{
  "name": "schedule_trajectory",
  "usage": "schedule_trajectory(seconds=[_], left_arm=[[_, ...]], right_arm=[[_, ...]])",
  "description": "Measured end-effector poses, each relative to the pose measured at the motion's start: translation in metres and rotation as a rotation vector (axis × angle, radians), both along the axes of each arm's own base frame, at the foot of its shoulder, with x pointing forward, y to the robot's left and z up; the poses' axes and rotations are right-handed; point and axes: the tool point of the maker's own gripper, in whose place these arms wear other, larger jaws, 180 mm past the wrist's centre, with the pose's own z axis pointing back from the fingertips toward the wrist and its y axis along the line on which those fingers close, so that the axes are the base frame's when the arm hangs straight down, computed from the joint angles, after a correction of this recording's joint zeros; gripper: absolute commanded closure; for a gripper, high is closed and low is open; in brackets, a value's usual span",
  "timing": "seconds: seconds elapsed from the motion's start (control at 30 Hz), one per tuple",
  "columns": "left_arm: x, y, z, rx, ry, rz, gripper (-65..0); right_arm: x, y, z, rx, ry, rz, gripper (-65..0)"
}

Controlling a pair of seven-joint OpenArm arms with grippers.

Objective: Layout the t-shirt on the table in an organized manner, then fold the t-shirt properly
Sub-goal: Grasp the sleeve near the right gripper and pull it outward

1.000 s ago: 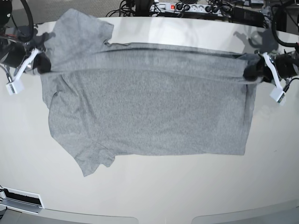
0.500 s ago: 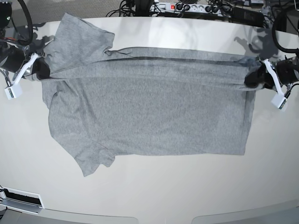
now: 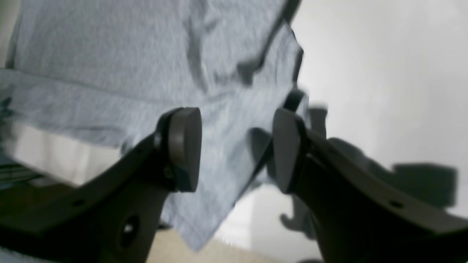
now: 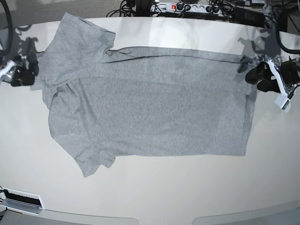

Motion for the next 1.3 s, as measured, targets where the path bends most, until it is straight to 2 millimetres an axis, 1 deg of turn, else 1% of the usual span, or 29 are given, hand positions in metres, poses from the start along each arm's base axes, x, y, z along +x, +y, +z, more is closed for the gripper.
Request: schedule_trajectory(seconds=[0.07, 0.13, 0.23, 0.3, 0.33, 0.47, 0.57, 0.67, 0.73, 0.8, 0.93, 1.0, 1.1, 1.2, 1.23, 1.27, 1.3], left_arm=[[0.001, 0.002, 0.001, 0.006, -0.001, -0.001, -36.0], [0.001, 0.002, 0.002, 0.007, -0.003, -0.001, -36.0], [0.001, 0.002, 0.002, 0.003, -0.003, -0.001, -36.0], [0.001, 0.001, 0.002, 0.002, -0.004, -0.001, -36.0], [0.002, 0.001, 0.002, 0.001, -0.004, 0.000, -36.0], [0.001, 0.002, 0.002, 0.003, -0.004, -0.001, -36.0], [0.002, 0.002, 0.002, 0.001, -0.004, 0.000, -36.0], [0.002, 0.001, 0.002, -0.002, -0.005, 0.000, -36.0], [0.003, -0.002, 0.005, -0.025, -0.009, 0.004, -36.0], [0.003, -0.002, 0.005, -0.028, -0.010, 0.005, -36.0], [0.002, -0.002, 0.005, -0.027, -0.008, 0.004, -36.0], [0.003, -0.002, 0.005, -0.028, -0.009, 0.004, -36.0], [0.003, -0.003, 0.005, -0.034, -0.010, 0.005, -36.0], [0.003, -0.004, 0.006, -0.043, -0.012, 0.007, -36.0], [0.003, -0.004, 0.006, -0.042, -0.012, 0.007, -36.0], [0.003, -0.004, 0.006, -0.042, -0.012, 0.006, -36.0], [0.003, -0.004, 0.006, -0.042, -0.011, 0.006, -36.0]], right_arm=[[-0.013, -0.002, 0.000, 0.030, 0.020, -0.011, -33.4], [-0.031, 0.002, -0.006, 0.063, 0.056, -0.012, -33.4], [-0.066, 0.013, -0.025, 0.097, 0.147, -0.025, -33.4], [-0.080, 0.023, -0.035, 0.128, 0.180, -0.042, -33.4], [-0.084, 0.028, -0.038, 0.144, 0.180, -0.060, -33.4], [-0.092, 0.036, -0.054, 0.135, 0.181, -0.126, -33.4], [-0.096, 0.043, -0.064, 0.143, 0.192, -0.144, -33.4], [-0.100, 0.047, -0.080, 0.128, 0.224, -0.140, -33.4], [-0.109, 0.052, -0.093, 0.129, 0.268, -0.134, -33.4], [-0.116, 0.057, -0.101, 0.150, 0.300, -0.133, -33.4], [-0.114, 0.063, -0.106, 0.202, 0.298, -0.150, -33.4], [-0.117, 0.070, -0.108, 0.212, 0.310, -0.129, -33.4], [-0.116, 0.086, -0.111, 0.230, 0.322, -0.079, -33.4], [-0.115, 0.108, -0.112, 0.270, 0.325, -0.029, -32.9], [-0.115, 0.114, -0.112, 0.284, 0.327, -0.017, -30.6], [-0.116, 0.118, -0.112, 0.291, 0.331, -0.006, -24.9], [-0.116, 0.121, -0.113, 0.296, 0.342, -0.002, -16.5]])
